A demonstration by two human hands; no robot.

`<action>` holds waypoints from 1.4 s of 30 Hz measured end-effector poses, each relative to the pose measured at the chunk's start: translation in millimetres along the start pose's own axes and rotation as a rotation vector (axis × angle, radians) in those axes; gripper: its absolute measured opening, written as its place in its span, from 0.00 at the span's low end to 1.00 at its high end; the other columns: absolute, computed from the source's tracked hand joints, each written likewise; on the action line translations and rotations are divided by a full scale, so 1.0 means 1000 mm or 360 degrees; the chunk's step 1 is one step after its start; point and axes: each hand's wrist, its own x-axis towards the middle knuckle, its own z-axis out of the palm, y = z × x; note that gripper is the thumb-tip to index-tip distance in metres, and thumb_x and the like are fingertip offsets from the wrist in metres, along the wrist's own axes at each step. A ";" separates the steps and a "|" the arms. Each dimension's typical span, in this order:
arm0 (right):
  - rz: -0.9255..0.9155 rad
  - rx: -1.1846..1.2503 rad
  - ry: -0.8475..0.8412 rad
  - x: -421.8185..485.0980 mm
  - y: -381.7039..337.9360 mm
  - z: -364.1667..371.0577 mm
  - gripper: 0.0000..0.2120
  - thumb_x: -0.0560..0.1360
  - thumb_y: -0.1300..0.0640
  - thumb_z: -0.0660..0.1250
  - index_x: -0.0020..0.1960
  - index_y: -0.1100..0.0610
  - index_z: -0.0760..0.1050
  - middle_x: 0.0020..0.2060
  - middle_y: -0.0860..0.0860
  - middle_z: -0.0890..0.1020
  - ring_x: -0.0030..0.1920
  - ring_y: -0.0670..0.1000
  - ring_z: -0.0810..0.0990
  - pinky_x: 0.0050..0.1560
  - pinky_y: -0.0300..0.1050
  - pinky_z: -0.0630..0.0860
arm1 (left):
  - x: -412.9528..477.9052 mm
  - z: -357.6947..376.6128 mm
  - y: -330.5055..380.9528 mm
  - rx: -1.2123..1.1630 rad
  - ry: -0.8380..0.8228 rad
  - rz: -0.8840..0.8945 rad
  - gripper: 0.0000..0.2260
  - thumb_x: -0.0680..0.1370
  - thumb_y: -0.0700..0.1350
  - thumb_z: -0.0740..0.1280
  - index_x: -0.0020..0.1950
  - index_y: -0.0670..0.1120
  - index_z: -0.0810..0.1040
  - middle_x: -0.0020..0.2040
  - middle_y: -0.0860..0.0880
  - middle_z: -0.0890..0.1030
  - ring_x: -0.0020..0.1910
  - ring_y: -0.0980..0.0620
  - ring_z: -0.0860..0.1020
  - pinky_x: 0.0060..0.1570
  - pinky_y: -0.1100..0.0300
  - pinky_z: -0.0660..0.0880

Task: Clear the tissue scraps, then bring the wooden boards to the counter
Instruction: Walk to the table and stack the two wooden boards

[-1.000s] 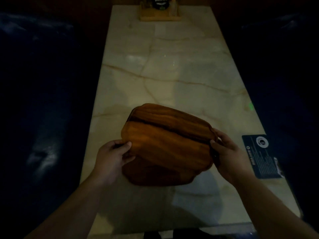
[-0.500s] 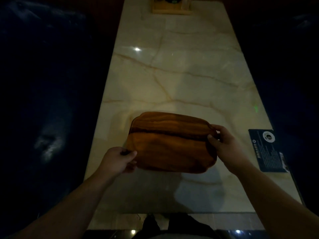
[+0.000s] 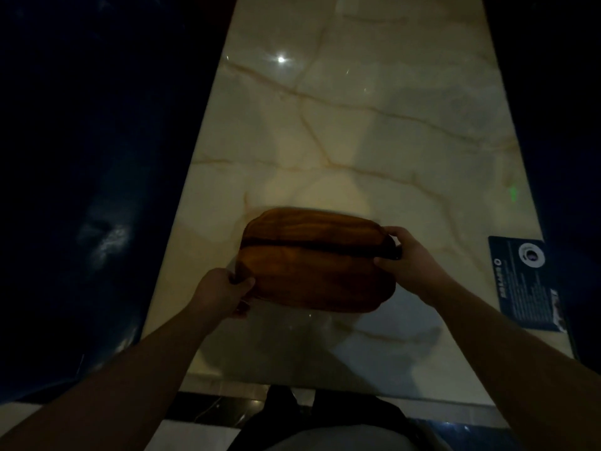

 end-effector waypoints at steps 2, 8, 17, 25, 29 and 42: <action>-0.0005 -0.0104 0.0000 0.002 0.002 0.002 0.24 0.73 0.62 0.70 0.64 0.45 0.68 0.51 0.53 0.79 0.49 0.55 0.79 0.48 0.51 0.77 | 0.001 0.001 -0.001 0.0033 0.0006 -0.0006 0.11 0.76 0.44 0.68 0.47 0.34 0.77 0.41 0.35 0.82 0.34 0.42 0.82 0.29 0.54 0.78; -0.0052 -0.0337 0.0024 0.007 0.006 0.005 0.27 0.72 0.58 0.71 0.68 0.48 0.65 0.52 0.56 0.80 0.50 0.57 0.79 0.49 0.53 0.77 | 0.001 0.002 -0.001 0.0117 0.0033 0.0027 0.12 0.77 0.44 0.67 0.42 0.35 0.77 0.39 0.33 0.81 0.35 0.38 0.81 0.33 0.50 0.80; -0.0176 -0.0778 -0.0039 0.014 0.003 -0.002 0.30 0.75 0.51 0.69 0.72 0.49 0.60 0.53 0.59 0.80 0.43 0.54 0.75 0.43 0.45 0.69 | 0.004 0.002 0.000 0.0323 -0.0004 0.0048 0.12 0.78 0.47 0.64 0.46 0.38 0.73 0.40 0.35 0.80 0.37 0.38 0.81 0.38 0.46 0.81; -0.0265 -0.0917 -0.0049 0.011 0.006 -0.003 0.28 0.76 0.54 0.67 0.73 0.50 0.61 0.51 0.59 0.82 0.40 0.55 0.78 0.42 0.45 0.70 | 0.012 0.000 -0.008 0.0541 0.0013 0.0157 0.12 0.79 0.51 0.62 0.47 0.41 0.72 0.39 0.40 0.81 0.35 0.40 0.82 0.41 0.43 0.81; -0.0136 -0.0831 0.0060 0.008 0.010 -0.001 0.29 0.76 0.50 0.67 0.73 0.51 0.59 0.49 0.57 0.82 0.46 0.59 0.81 0.43 0.48 0.75 | 0.017 -0.007 -0.009 0.0757 -0.0048 0.0221 0.14 0.78 0.55 0.62 0.39 0.46 0.74 0.35 0.40 0.82 0.31 0.43 0.82 0.39 0.47 0.81; 0.0224 -0.0687 0.0316 -0.016 0.014 0.025 0.11 0.78 0.51 0.63 0.51 0.59 0.73 0.43 0.58 0.80 0.43 0.59 0.78 0.41 0.50 0.74 | 0.066 -0.011 0.029 0.0818 0.0029 0.0614 0.17 0.79 0.50 0.61 0.66 0.46 0.72 0.61 0.41 0.78 0.57 0.40 0.75 0.51 0.56 0.70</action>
